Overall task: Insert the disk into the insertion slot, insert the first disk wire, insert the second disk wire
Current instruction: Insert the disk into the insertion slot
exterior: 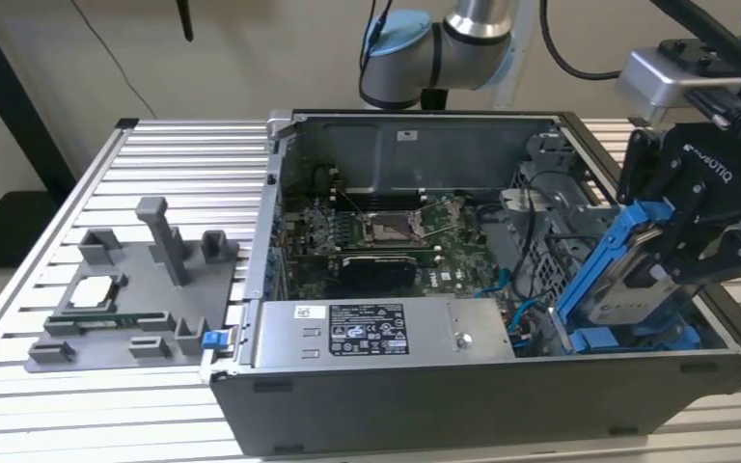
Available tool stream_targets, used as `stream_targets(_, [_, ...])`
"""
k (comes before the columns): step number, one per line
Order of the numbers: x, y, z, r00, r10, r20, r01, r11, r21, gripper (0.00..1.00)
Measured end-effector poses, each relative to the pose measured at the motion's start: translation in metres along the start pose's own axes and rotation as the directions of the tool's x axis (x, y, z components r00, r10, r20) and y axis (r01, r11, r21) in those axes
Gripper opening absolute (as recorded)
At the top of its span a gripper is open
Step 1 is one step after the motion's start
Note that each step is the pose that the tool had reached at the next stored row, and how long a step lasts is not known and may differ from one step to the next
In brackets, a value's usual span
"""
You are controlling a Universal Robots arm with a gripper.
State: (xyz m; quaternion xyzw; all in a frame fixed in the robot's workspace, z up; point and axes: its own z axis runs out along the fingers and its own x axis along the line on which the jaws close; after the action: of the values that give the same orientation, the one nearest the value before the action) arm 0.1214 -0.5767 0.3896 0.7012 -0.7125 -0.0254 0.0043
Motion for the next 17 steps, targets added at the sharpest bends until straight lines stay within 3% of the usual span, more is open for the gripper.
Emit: stream_targets(17, [0.0001,-0.0001,0.0018,1.0,0.0,0.0001,0.0,1.0,-0.0003,0.0])
